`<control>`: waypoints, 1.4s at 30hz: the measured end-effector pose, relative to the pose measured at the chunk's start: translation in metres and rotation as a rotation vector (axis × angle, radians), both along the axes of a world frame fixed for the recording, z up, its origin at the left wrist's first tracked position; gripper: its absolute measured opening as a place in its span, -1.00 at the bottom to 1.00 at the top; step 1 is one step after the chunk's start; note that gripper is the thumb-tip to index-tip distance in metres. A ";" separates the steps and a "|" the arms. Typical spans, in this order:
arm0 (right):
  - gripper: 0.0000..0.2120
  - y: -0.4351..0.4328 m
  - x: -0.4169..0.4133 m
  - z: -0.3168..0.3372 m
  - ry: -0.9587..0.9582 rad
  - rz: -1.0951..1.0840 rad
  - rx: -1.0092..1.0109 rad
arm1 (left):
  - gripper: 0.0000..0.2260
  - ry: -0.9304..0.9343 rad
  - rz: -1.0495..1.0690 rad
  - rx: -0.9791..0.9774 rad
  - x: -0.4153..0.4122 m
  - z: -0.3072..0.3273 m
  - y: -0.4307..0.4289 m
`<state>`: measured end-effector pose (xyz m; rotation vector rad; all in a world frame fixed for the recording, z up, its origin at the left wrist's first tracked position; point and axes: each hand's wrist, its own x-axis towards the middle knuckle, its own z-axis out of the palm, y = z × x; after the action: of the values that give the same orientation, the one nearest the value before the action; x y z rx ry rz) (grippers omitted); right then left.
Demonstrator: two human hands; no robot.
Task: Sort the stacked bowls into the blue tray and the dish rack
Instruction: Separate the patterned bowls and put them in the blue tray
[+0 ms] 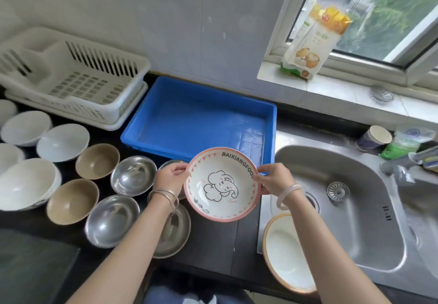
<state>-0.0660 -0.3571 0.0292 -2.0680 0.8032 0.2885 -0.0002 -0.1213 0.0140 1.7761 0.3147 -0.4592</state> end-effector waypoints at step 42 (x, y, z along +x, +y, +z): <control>-0.70 0.103 0.208 -0.077 -0.168 -0.636 0.735 | -0.74 0.368 0.162 -0.283 0.224 -0.073 0.042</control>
<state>0.1418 -0.2539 -0.0480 -1.0731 1.0138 0.0338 0.2236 -0.0792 -0.0587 1.3744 0.6158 -0.6798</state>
